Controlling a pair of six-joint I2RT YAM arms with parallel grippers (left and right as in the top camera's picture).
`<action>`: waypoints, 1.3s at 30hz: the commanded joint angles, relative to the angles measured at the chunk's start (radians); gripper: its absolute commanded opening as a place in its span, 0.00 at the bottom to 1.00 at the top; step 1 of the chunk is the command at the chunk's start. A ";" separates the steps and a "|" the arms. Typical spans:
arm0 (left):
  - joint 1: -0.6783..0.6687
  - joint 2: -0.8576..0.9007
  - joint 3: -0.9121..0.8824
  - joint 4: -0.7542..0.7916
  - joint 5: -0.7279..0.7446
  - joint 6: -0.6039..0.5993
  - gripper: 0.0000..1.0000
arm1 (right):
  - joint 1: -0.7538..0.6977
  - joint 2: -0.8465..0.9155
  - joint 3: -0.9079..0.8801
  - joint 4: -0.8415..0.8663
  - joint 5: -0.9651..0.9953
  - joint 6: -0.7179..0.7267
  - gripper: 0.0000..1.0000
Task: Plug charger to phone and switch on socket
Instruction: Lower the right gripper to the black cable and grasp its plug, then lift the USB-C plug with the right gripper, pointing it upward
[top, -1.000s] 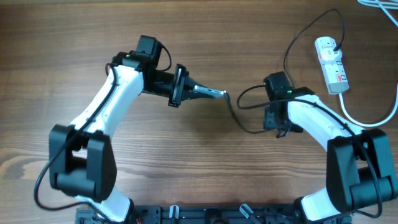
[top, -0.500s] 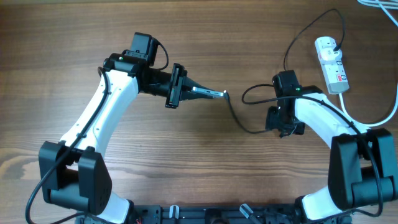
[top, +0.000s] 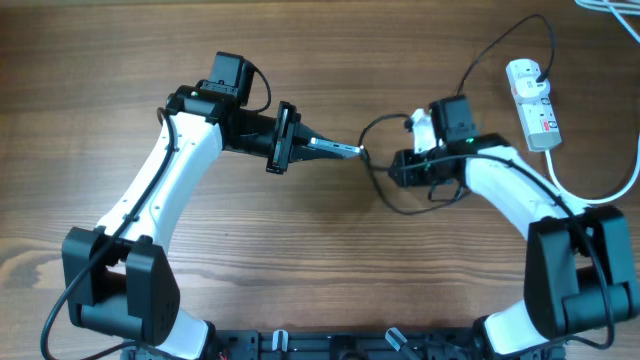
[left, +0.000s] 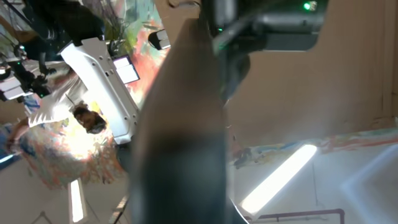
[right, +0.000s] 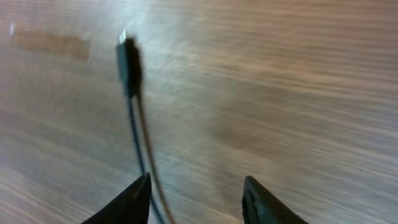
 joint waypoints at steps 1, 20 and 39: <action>0.001 -0.026 0.008 0.011 0.020 -0.020 0.04 | 0.063 0.010 -0.081 0.092 -0.034 -0.045 0.45; 0.043 -0.026 0.008 0.015 0.021 -0.020 0.04 | 0.106 0.010 -0.146 -0.034 0.016 -0.119 0.28; 0.063 -0.026 0.008 0.015 0.024 -0.024 0.04 | -0.140 0.010 -0.143 -0.221 0.548 0.243 0.26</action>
